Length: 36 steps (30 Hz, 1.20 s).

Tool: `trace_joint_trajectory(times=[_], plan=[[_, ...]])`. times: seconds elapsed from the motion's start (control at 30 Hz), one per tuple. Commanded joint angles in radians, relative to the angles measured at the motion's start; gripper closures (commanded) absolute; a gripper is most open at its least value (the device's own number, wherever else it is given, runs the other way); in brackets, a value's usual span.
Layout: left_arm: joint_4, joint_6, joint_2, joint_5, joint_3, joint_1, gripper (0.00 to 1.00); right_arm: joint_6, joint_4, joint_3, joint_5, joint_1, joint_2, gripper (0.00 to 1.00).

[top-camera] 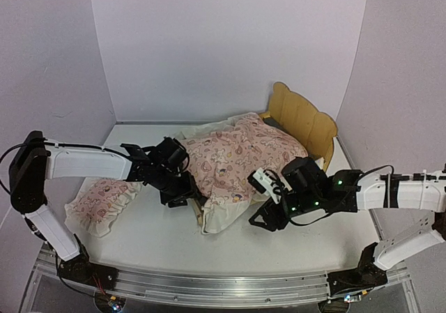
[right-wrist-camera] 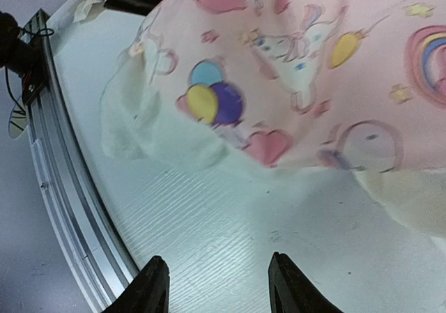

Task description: Set up the pet bed

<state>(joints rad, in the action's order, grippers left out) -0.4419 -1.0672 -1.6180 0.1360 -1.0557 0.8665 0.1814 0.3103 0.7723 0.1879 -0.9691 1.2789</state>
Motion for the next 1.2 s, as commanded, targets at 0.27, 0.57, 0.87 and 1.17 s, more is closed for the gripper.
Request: trace_joint_trajectory(times=[0.27, 0.57, 0.87, 1.17], plan=[[0.01, -0.173, -0.164, 0.048, -0.175, 0.006, 0.65, 0.013, -0.414, -0.113, -0.041, -0.079, 0.196, 0.5], [-0.048, -0.148, -0.113, 0.046, -0.26, 0.0, 0.97, -0.034, -0.872, -0.29, -0.257, -0.095, 0.237, 0.53], [-0.047, -0.148, -0.027, 0.034, -0.34, -0.007, 1.0, -0.048, -1.192, -0.393, -0.333, -0.1, 0.309, 0.54], [-0.046, -0.136, 0.038, -0.007, -0.421, -0.017, 1.0, -0.065, -1.214, -0.361, -0.355, -0.118, 0.357, 0.5]])
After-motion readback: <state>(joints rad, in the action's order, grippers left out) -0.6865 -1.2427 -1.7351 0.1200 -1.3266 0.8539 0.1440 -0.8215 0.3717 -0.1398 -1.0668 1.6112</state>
